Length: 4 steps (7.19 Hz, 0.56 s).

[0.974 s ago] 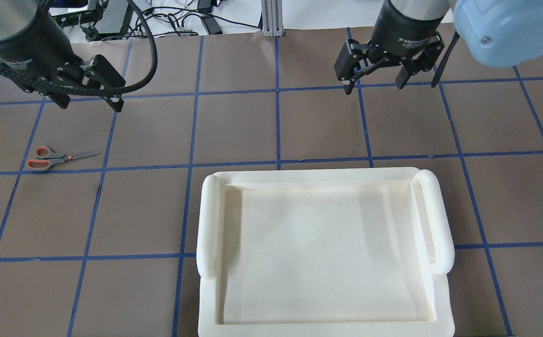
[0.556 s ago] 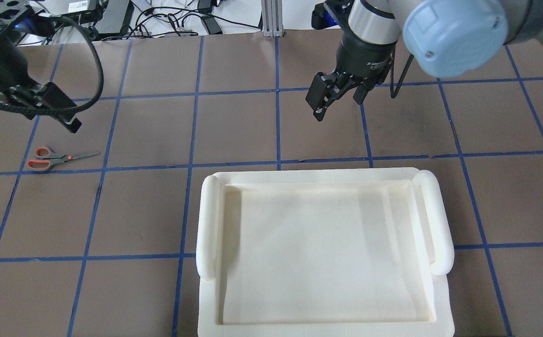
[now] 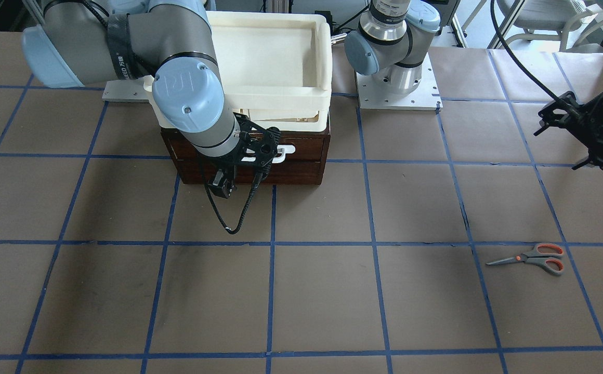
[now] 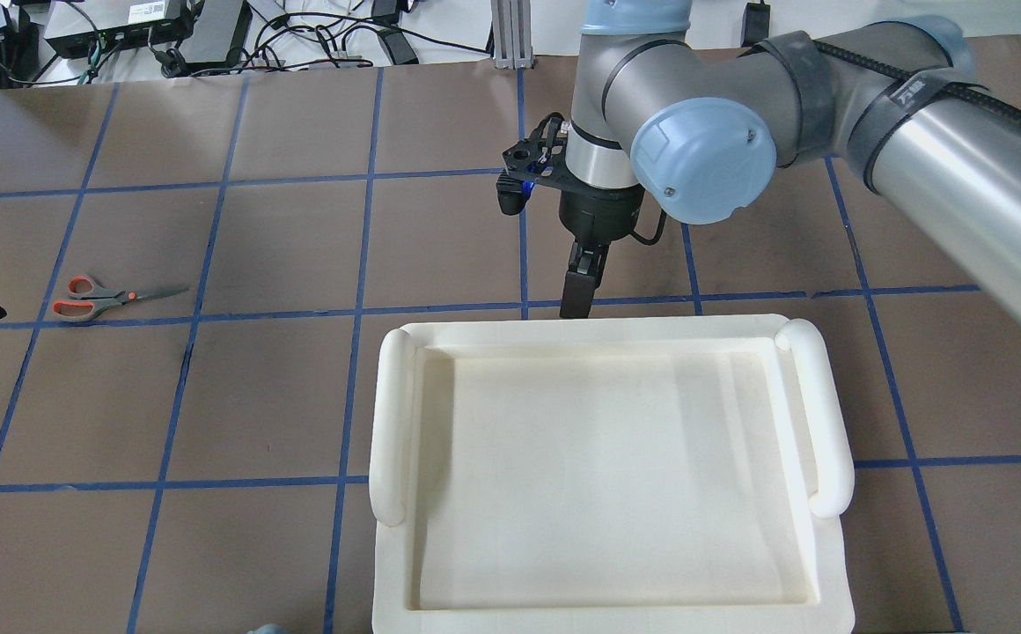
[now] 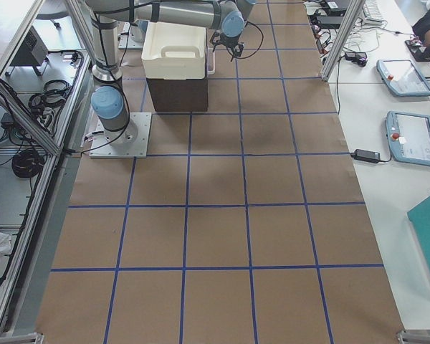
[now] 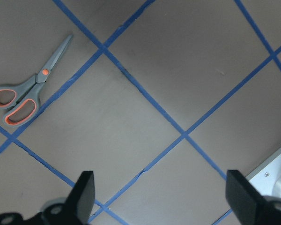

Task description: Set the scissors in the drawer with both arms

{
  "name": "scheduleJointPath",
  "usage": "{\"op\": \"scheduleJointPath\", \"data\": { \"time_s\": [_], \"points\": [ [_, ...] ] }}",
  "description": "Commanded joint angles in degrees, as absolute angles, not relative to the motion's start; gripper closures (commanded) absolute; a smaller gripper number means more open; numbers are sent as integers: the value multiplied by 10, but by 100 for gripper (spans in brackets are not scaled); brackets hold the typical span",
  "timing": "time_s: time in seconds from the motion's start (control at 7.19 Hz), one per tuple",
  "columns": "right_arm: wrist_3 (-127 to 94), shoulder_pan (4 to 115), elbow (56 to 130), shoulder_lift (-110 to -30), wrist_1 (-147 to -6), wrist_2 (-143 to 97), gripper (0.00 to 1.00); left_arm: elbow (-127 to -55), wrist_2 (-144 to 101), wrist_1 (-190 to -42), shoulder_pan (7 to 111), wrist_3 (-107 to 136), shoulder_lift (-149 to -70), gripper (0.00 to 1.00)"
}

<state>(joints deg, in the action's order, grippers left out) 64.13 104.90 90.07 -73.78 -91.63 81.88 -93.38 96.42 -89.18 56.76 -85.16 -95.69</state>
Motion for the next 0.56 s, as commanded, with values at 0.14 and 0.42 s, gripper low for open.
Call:
{"op": "scheduleJointPath", "data": {
  "time_s": [0.14, 0.42],
  "points": [
    [745, 1052, 904, -722, -926, 856, 0, -934, 979, -821, 540, -1076, -1052, 0],
    [741, 1068, 904, -713, -925, 856, 0, -934, 973, -763, 539, -1104, -1105, 0]
  ]
}}
